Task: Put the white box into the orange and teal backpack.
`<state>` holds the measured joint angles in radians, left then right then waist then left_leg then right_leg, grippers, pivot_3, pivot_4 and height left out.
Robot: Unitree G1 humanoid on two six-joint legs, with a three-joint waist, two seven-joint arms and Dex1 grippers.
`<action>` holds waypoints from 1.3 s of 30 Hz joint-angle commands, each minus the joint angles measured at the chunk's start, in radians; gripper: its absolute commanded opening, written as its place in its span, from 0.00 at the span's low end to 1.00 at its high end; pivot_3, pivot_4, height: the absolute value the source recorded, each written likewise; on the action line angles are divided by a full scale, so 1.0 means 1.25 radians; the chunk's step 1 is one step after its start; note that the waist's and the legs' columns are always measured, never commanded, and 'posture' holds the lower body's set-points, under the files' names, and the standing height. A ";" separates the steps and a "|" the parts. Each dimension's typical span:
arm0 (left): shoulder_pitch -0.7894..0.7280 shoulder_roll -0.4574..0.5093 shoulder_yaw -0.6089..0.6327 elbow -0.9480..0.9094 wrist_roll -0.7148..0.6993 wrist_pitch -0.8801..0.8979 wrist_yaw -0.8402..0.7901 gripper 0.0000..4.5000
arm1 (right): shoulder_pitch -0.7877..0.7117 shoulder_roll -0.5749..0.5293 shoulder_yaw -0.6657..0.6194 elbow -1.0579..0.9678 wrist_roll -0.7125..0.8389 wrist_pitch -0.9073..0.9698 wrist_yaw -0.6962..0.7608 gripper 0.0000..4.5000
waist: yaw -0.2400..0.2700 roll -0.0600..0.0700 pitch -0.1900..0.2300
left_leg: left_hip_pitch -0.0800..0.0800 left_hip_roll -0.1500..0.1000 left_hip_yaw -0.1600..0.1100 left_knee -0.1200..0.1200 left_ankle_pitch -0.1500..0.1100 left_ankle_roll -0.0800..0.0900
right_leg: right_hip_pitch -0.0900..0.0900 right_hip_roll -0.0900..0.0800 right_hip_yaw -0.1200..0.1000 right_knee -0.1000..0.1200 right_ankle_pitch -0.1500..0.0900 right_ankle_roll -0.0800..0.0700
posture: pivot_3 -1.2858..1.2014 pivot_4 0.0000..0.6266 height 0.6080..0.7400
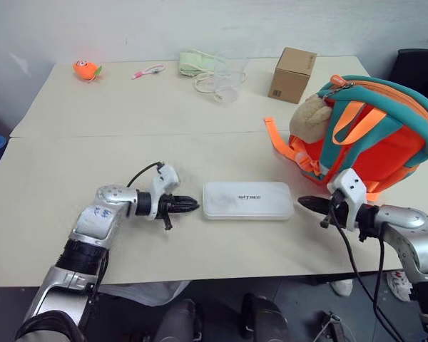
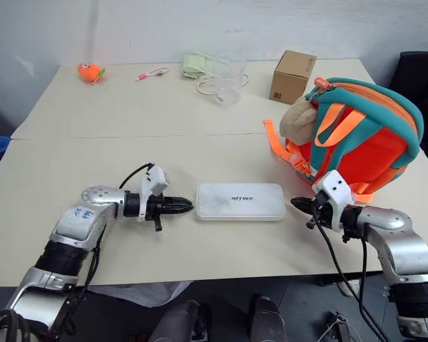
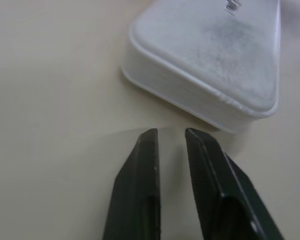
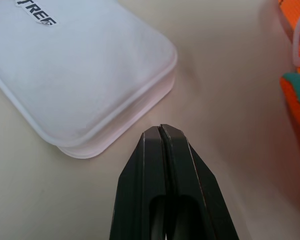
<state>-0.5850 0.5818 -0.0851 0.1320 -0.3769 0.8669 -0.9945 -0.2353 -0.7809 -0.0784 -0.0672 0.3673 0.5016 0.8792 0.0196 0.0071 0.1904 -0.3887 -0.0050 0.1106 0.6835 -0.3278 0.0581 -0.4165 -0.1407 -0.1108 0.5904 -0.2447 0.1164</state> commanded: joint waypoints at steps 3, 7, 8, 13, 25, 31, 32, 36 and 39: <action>-0.052 0.019 0.059 0.055 -0.105 0.265 0.002 0.59 | -0.018 0.006 0.009 -0.013 -0.018 -0.011 -0.002 0.00 | 0.000 0.000 0.000 | 0.000 0.000 0.000 0.000 0.000 0.000 | 0.000 0.000 0.000 0.000 0.000 0.000 | 0.52 0.24 1.00; -0.102 -0.007 0.054 0.133 -0.115 0.356 0.032 0.87 | -0.026 0.018 0.034 -0.018 -0.031 -0.016 -0.002 0.00 | 0.003 0.000 0.000 | 0.001 0.000 -0.001 0.001 0.001 0.000 | 0.002 0.000 0.000 0.000 0.000 0.000 | 0.52 0.24 1.00; -0.116 -0.020 0.049 0.152 -0.113 0.365 0.040 0.92 | -0.029 0.025 0.041 -0.018 -0.035 -0.018 -0.005 0.00 | 0.004 0.000 0.000 | 0.001 0.000 -0.001 0.001 0.001 0.000 | 0.002 0.001 0.000 0.000 0.000 0.000 | 0.52 0.24 1.00; -0.169 -0.091 0.052 0.223 -0.109 0.388 0.078 1.00 | -0.041 0.052 0.063 -0.012 -0.054 -0.028 -0.011 0.00 | 0.005 0.000 0.000 | 0.002 -0.001 -0.002 0.001 0.002 -0.001 | 0.003 0.000 0.001 0.001 0.001 0.001 | 0.52 0.24 1.00; -0.241 -0.205 0.056 0.341 -0.106 0.375 0.107 0.86 | -0.030 0.102 0.052 0.002 -0.069 -0.049 -0.037 0.00 | 0.004 -0.001 -0.002 | 0.002 -0.002 -0.002 0.001 0.002 -0.001 | 0.004 0.000 0.000 0.000 0.001 0.001 | 0.52 0.24 1.00; -0.253 -0.216 0.134 0.295 -0.188 0.454 0.086 0.47 | 0.053 0.100 -0.015 -0.083 -0.031 -0.029 -0.066 0.00 | 0.004 -0.002 -0.002 | 0.001 -0.002 -0.002 0.001 0.002 -0.001 | 0.003 0.000 0.000 0.000 0.001 0.001 | 0.52 0.24 1.00; -0.247 -0.215 0.139 0.271 -0.200 0.463 0.086 0.40 | 0.071 0.102 -0.034 -0.109 -0.019 -0.018 -0.077 0.00 | 0.003 -0.002 -0.002 | 0.001 -0.002 -0.003 0.001 0.002 -0.001 | 0.002 0.000 -0.001 0.000 0.001 0.001 | 0.52 0.24 1.00; -0.232 -0.207 0.189 0.214 -0.231 0.499 0.113 0.27 | 0.153 0.112 -0.160 -0.243 0.095 0.087 -0.121 0.19 | 0.002 -0.002 -0.002 | 0.001 -0.002 -0.003 0.001 0.002 -0.001 | 0.002 0.000 0.000 0.000 0.001 0.001 | 0.52 0.24 1.00; -0.214 -0.169 0.253 0.176 -0.262 0.523 0.120 0.27 | 0.257 0.105 -0.337 -0.356 0.196 0.167 -0.149 0.41 | 0.003 -0.002 -0.002 | 0.001 -0.001 -0.003 0.000 0.002 -0.002 | 0.002 0.000 0.000 0.000 0.001 0.001 | 0.52 0.24 1.00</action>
<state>-0.8513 0.3423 0.1683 0.4026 -0.6530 1.5068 -0.8392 0.0615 -0.6378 -0.3775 -0.4353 0.5424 0.6691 0.7155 0.0233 0.0047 0.1883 -0.3878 -0.0053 0.1064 0.6831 -0.3257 0.0548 -0.4142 -0.1401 -0.1104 0.5900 -0.2440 0.1176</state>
